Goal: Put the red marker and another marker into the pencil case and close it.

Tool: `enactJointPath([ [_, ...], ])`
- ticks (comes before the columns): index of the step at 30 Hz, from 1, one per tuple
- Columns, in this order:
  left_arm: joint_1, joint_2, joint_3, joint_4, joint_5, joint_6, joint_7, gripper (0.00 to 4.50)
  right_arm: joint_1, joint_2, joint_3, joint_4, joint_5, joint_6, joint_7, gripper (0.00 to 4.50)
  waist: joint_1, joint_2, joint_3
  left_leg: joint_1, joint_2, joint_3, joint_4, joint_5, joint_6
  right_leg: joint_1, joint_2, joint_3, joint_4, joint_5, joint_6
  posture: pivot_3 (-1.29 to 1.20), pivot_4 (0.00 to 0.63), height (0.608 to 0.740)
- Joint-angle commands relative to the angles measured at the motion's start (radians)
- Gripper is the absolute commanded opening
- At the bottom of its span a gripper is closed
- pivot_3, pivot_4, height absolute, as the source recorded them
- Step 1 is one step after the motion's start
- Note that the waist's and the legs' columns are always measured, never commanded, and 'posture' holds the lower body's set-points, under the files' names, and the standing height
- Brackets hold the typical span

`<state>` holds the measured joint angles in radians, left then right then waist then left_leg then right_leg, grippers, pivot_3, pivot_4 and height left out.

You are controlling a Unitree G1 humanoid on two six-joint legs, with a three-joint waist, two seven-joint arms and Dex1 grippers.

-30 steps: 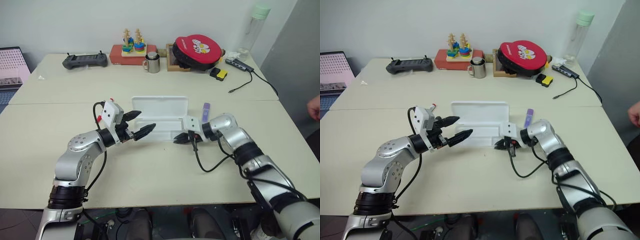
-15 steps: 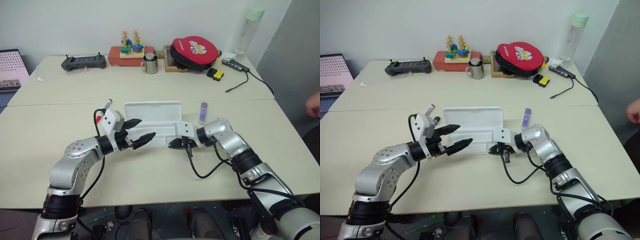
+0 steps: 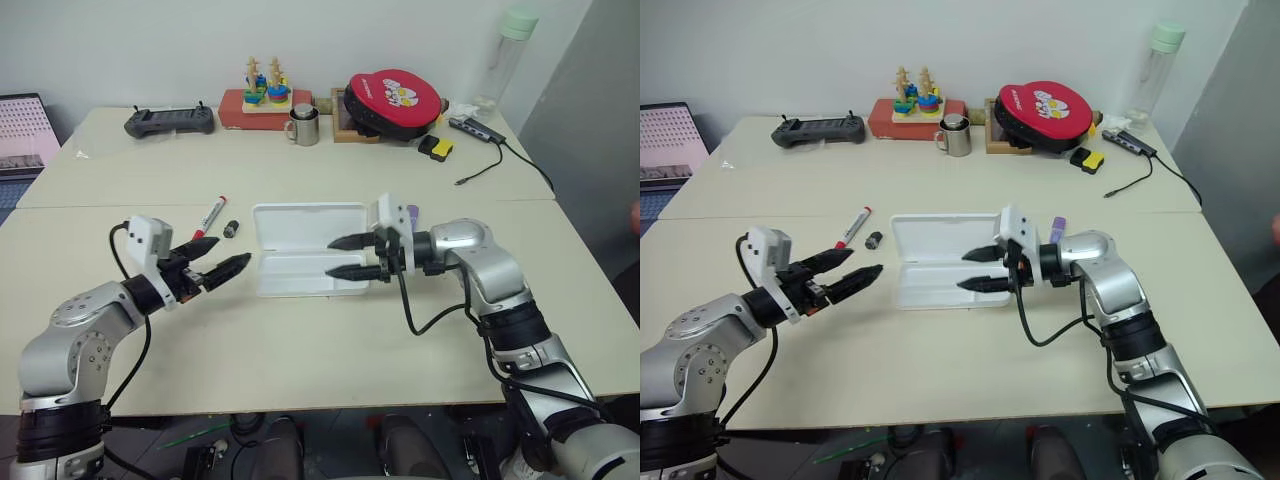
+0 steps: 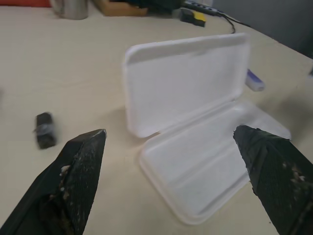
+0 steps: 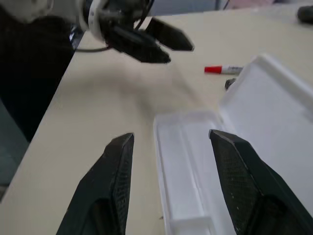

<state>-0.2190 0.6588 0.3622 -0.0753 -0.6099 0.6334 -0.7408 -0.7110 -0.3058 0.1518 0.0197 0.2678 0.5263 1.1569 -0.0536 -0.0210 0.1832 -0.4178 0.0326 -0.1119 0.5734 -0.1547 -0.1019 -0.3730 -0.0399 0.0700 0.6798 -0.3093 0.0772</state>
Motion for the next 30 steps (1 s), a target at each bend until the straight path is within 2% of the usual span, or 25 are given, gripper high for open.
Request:
enactJointPath([
  [1,-0.092,-0.014,-0.010,0.089,0.081,-0.053,0.105,4.50,0.006,0.025,-0.059,-0.091,0.046,0.038,-0.119,3.07,0.007,-0.001,0.000,0.000,0.000,0.000,0.000,0.000,0.000,0.000,0.000,0.000,0.000,0.000,0.000,0.00,0.150,0.740],
  [2,-0.103,-0.014,-0.020,0.108,0.099,-0.060,0.117,4.50,0.006,0.029,-0.061,-0.098,0.049,0.042,-0.143,3.52,0.006,-0.001,0.000,0.000,0.000,0.000,0.001,0.000,0.000,0.000,0.000,0.000,0.000,0.000,0.001,0.00,0.150,0.740],
  [4,-0.143,-0.014,-0.057,0.197,0.173,-0.099,0.161,4.50,0.006,0.033,-0.060,-0.134,0.060,0.055,-0.178,3.61,0.004,-0.001,0.000,0.000,0.000,0.001,0.001,0.000,0.000,0.000,0.000,0.001,0.000,0.001,0.002,0.00,0.150,0.740],
  [7,-0.234,-0.021,-0.117,0.366,0.275,-0.146,0.226,4.50,0.010,0.049,-0.074,-0.202,0.080,0.080,-0.243,4.43,0.004,-0.001,0.000,0.000,0.000,0.001,0.001,0.000,0.000,-0.001,0.000,0.000,0.000,0.001,0.001,0.00,0.150,0.740],
  [13,-0.347,-0.033,-0.171,0.577,0.355,-0.211,0.232,4.50,0.023,0.048,-0.064,-0.247,0.093,0.095,-0.311,4.47,0.002,-0.001,0.000,-0.003,0.000,0.000,0.001,0.000,0.000,-0.002,0.000,0.000,-0.001,0.001,0.000,0.00,0.150,0.740],
  [18,-0.493,-0.044,-0.201,0.835,0.421,-0.315,0.231,4.50,0.015,0.045,-0.054,-0.296,0.112,0.113,-0.342,4.47,0.002,-0.001,0.000,-0.005,0.000,-0.001,0.000,0.000,0.000,-0.005,0.000,-0.001,0.000,0.003,-0.003,0.00,0.150,0.740],
  [26,-0.539,-0.047,-0.230,0.942,0.466,-0.314,0.218,4.50,0.002,0.031,-0.052,-0.308,0.128,0.110,-0.369,4.47,-0.002,-0.001,0.000,-0.007,0.000,-0.001,0.000,0.000,0.000,-0.006,0.000,-0.001,0.001,0.003,-0.003,0.00,0.150,0.740],
  [30,-0.525,-0.049,-0.228,0.927,0.469,-0.287,0.225,3.79,-0.003,0.025,-0.051,-0.299,0.129,0.102,-0.371,4.50,-0.003,-0.001,0.000,-0.007,0.000,-0.001,0.001,0.000,0.000,-0.005,0.000,-0.001,0.001,0.003,-0.002,0.00,0.150,0.740],
])
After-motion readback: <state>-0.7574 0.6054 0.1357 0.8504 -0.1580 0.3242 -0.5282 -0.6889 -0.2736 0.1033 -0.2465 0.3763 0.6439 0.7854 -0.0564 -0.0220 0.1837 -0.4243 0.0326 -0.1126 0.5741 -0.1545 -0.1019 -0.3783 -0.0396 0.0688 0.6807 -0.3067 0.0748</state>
